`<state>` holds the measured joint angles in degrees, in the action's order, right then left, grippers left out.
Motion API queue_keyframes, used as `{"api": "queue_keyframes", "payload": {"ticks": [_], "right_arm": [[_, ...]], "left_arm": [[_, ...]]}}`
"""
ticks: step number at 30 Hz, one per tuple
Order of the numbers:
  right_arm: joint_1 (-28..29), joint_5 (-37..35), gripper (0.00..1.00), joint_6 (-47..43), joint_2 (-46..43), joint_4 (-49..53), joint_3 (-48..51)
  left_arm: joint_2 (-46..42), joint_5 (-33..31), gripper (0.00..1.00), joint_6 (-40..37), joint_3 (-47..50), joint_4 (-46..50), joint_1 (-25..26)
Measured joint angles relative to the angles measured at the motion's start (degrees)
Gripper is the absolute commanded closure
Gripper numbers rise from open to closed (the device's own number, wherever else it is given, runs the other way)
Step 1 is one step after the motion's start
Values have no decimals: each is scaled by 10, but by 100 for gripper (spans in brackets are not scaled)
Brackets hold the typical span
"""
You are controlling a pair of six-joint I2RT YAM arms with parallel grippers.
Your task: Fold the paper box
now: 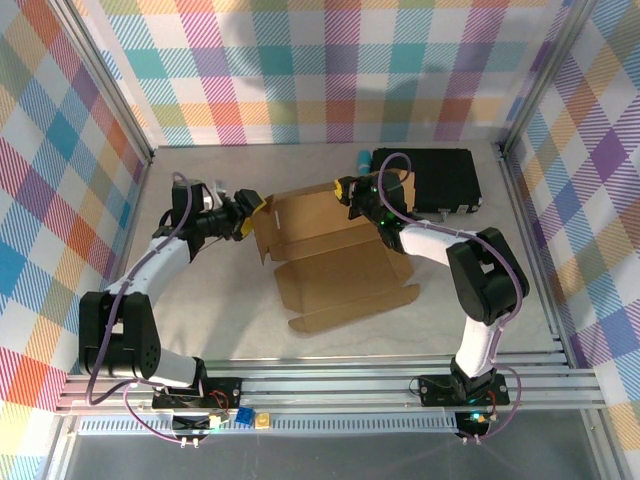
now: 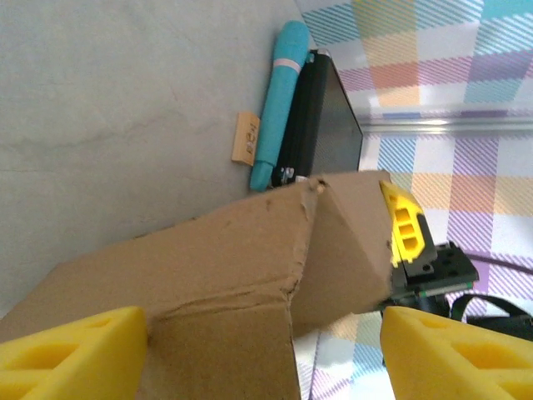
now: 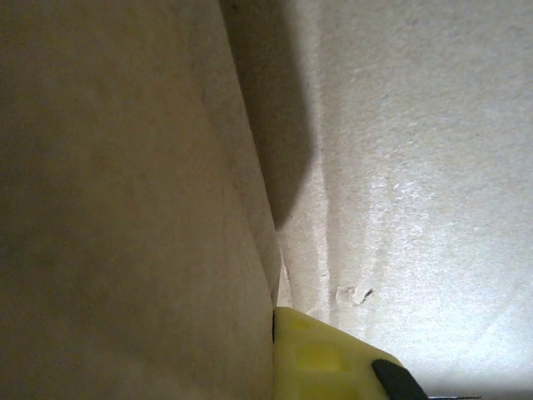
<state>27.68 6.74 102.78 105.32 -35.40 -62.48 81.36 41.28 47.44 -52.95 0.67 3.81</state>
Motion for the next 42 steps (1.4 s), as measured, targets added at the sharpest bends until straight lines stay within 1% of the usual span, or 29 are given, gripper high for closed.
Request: {"api": "queue_keyframes", "payload": {"ticks": [6,12,16,21,24,29,37,40,42], "right_arm": [[-1,1,100,0,4,-2,-4],[-3,4,100,0,8,-1,-7],[-4,5,100,0,9,-1,-8],[-4,8,100,0,10,0,-11],[-4,9,100,0,10,1,-13],[-5,15,100,0,10,4,-16],[-8,24,100,0,12,5,-21],[-8,28,100,0,14,7,-25],[-8,30,100,0,15,9,-26]], "left_arm": [[-14,-9,33,-61,2,12,26],[-15,-30,39,-122,3,38,45],[-15,-42,39,-156,3,54,62],[-15,-52,30,-193,3,61,83],[-15,-54,29,-217,3,68,94],[-15,-58,31,-263,3,76,106],[-17,-58,33,-323,3,83,113],[-17,-60,36,-343,3,85,120],[-16,-63,40,-357,2,89,125]]}}
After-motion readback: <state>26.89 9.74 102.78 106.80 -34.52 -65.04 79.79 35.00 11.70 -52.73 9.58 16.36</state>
